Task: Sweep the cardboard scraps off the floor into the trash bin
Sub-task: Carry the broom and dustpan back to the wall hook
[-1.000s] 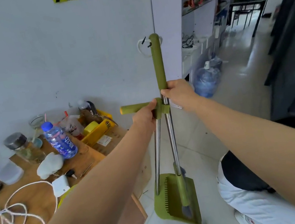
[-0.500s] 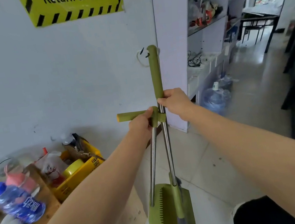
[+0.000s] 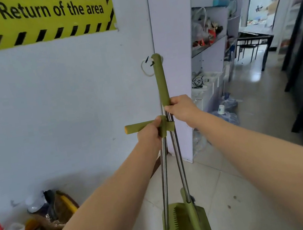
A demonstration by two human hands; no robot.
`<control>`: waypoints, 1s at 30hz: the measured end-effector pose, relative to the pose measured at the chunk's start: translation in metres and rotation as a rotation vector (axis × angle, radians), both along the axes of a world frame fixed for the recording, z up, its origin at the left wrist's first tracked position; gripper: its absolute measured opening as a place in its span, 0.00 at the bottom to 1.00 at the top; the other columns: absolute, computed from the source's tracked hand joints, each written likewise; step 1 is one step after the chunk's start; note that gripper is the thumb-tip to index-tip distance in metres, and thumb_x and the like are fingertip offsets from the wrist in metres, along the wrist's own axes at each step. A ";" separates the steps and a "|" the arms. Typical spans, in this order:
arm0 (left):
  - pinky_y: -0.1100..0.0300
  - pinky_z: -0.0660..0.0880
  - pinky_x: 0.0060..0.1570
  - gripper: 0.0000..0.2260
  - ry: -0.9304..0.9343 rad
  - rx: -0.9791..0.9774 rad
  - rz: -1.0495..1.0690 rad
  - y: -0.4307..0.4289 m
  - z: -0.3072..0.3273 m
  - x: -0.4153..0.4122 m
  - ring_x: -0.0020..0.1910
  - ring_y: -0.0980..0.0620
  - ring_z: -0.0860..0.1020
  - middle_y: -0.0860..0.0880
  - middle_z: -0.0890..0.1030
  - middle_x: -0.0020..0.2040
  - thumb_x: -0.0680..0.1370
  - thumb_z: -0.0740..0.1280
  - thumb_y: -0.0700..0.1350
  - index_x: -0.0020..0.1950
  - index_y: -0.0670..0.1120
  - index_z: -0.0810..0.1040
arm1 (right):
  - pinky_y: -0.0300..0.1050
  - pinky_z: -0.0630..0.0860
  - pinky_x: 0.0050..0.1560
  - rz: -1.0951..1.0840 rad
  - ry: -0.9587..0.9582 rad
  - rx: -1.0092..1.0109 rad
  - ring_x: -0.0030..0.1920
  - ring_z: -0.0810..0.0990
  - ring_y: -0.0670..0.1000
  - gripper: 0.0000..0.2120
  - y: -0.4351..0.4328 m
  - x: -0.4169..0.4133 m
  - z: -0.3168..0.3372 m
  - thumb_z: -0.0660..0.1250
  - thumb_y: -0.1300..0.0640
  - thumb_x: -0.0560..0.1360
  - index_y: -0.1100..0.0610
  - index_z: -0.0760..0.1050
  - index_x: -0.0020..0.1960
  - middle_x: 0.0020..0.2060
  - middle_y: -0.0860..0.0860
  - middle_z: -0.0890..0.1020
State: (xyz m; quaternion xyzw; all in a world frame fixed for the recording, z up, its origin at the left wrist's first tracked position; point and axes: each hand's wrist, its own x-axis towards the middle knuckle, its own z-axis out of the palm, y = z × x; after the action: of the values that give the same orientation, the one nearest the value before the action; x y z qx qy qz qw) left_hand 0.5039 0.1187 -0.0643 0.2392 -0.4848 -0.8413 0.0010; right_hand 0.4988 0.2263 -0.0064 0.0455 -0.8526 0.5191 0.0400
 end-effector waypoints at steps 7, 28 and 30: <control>0.56 0.79 0.44 0.10 0.032 -0.004 0.004 -0.003 0.012 -0.097 0.39 0.50 0.81 0.43 0.83 0.47 0.73 0.73 0.40 0.52 0.38 0.80 | 0.35 0.70 0.37 -0.028 0.004 -0.047 0.43 0.75 0.51 0.10 -0.005 -0.094 0.017 0.64 0.65 0.76 0.68 0.79 0.54 0.43 0.58 0.78; 0.48 0.77 0.57 0.18 -0.049 -0.016 0.389 0.008 0.025 -0.299 0.50 0.44 0.81 0.44 0.83 0.49 0.69 0.77 0.46 0.55 0.39 0.80 | 0.52 0.75 0.63 0.381 -0.028 -0.319 0.55 0.78 0.54 0.06 -0.013 -0.346 0.098 0.71 0.63 0.72 0.56 0.79 0.48 0.51 0.54 0.80; 0.48 0.77 0.57 0.18 -0.061 -0.008 0.428 0.006 0.026 -0.309 0.50 0.44 0.81 0.44 0.83 0.49 0.69 0.77 0.45 0.54 0.39 0.80 | 0.51 0.75 0.62 0.445 -0.028 -0.349 0.53 0.78 0.54 0.08 -0.020 -0.364 0.110 0.72 0.63 0.70 0.57 0.80 0.49 0.49 0.54 0.80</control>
State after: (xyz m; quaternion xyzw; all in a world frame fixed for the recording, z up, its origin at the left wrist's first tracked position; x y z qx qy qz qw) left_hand 0.1944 0.1249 -0.0387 0.3621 -0.4259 -0.8124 0.1659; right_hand 0.1349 0.2068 0.1034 0.2165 -0.7200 0.6546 -0.0796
